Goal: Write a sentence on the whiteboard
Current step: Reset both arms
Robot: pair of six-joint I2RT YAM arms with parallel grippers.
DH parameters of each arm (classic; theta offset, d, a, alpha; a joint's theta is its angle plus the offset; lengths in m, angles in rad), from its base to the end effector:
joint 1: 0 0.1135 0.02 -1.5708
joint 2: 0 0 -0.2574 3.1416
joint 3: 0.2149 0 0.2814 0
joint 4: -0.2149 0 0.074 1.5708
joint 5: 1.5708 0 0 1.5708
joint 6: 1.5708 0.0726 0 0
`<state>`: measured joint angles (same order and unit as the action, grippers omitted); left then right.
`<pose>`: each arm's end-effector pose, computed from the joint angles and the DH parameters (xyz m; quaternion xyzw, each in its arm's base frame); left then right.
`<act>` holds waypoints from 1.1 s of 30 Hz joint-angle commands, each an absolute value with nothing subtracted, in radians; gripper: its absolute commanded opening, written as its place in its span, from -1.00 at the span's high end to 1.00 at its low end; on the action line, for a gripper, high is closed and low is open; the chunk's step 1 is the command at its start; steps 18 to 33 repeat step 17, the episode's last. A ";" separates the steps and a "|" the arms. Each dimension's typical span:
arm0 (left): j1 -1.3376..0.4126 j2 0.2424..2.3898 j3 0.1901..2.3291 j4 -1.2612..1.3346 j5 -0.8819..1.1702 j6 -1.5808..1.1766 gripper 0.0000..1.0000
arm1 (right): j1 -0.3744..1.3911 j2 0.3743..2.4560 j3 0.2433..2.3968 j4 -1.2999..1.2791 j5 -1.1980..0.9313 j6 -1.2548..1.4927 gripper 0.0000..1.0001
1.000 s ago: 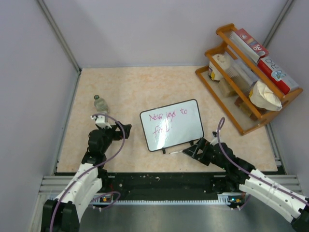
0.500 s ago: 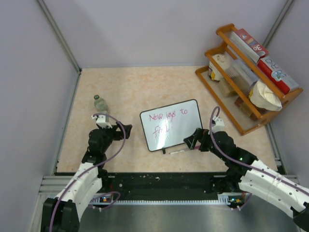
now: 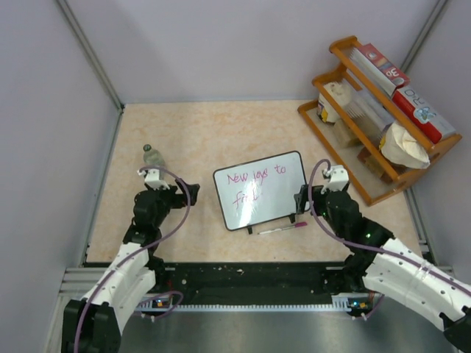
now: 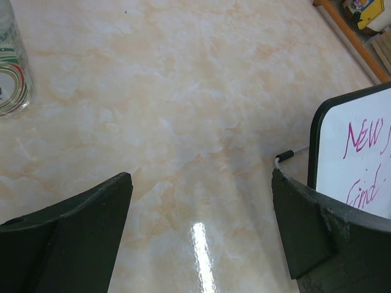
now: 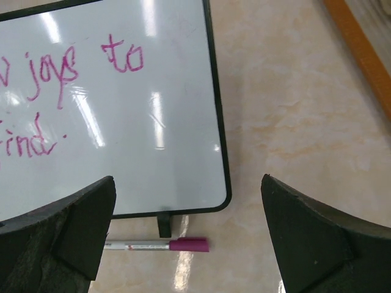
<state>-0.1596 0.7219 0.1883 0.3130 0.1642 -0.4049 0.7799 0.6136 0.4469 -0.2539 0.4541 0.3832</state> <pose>0.2312 -0.0492 0.1636 -0.0443 0.7784 -0.2350 0.5804 0.1772 0.1305 0.2184 -0.0411 0.8257 0.1333 0.5466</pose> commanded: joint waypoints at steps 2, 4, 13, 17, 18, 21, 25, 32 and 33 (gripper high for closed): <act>-0.156 0.670 0.276 0.226 0.137 -0.390 -0.98 | 0.598 0.627 0.482 -0.181 0.392 0.305 -0.98; -0.156 0.643 0.281 0.212 0.132 -0.393 -0.98 | 0.508 0.623 0.462 -0.160 0.310 0.325 -0.98; -0.156 0.568 0.298 0.183 0.115 -0.390 -0.98 | 0.160 0.655 0.354 -0.008 0.138 0.371 -0.98; -0.156 0.557 0.275 0.204 0.055 -0.367 -0.98 | 0.161 0.609 0.287 0.121 0.265 0.287 -0.98; -0.156 0.557 0.275 0.204 0.055 -0.367 -0.98 | 0.161 0.609 0.287 0.121 0.265 0.287 -0.98; -0.156 0.557 0.275 0.204 0.055 -0.367 -0.98 | 0.161 0.609 0.287 0.121 0.265 0.287 -0.98; -0.156 0.557 0.275 0.204 0.055 -0.367 -0.98 | 0.161 0.609 0.287 0.121 0.265 0.287 -0.98; -0.156 0.557 0.275 0.204 0.055 -0.367 -0.98 | 0.161 0.609 0.287 0.121 0.265 0.287 -0.98; -0.156 0.557 0.275 0.204 0.055 -0.367 -0.98 | 0.161 0.609 0.287 0.121 0.265 0.287 -0.98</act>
